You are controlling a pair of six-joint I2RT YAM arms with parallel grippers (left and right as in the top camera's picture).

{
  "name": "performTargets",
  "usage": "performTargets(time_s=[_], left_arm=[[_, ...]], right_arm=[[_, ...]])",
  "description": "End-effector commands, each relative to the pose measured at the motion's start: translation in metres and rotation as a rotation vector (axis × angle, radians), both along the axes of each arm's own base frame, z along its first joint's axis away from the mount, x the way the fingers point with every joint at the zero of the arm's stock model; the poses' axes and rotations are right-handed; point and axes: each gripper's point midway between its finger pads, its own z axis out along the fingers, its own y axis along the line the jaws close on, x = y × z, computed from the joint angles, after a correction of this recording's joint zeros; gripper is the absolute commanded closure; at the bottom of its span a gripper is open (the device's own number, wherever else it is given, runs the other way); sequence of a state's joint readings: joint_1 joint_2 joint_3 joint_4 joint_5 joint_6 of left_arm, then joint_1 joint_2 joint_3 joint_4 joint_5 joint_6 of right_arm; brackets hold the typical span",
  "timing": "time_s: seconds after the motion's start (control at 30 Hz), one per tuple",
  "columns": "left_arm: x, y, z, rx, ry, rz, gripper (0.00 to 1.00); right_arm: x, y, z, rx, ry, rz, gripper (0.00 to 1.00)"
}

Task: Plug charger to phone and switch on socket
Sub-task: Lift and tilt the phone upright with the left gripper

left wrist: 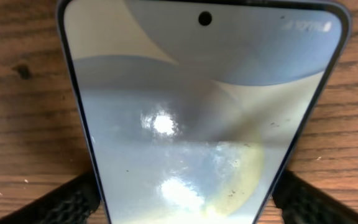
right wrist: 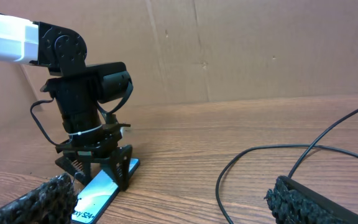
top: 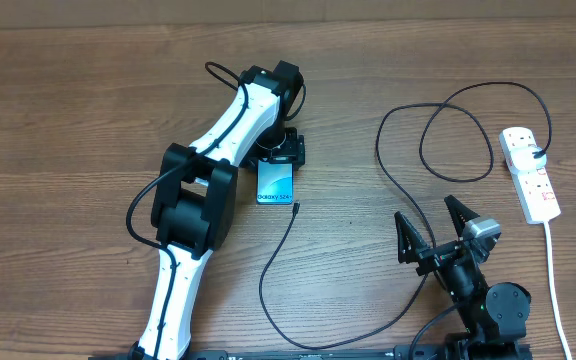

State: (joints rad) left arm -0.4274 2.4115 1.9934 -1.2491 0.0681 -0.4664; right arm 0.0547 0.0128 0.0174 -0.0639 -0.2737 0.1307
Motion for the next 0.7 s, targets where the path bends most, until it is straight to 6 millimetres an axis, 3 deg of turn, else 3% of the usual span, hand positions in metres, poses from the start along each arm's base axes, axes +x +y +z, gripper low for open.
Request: performTargets(time_s=[0.0, 0.67], left_arm=[[-0.0171, -0.0013, -0.0239, 0.017, 0.072, 0.011, 0.02], [-0.0167, 0.0025, -0.0241, 0.037, 0.067, -0.005, 0.00]], right_arm=[[-0.0003, 0.0010, -0.0012, 0.003, -0.005, 0.004, 0.00], [-0.0003, 0.0010, -0.0012, 0.003, -0.005, 0.004, 0.00]])
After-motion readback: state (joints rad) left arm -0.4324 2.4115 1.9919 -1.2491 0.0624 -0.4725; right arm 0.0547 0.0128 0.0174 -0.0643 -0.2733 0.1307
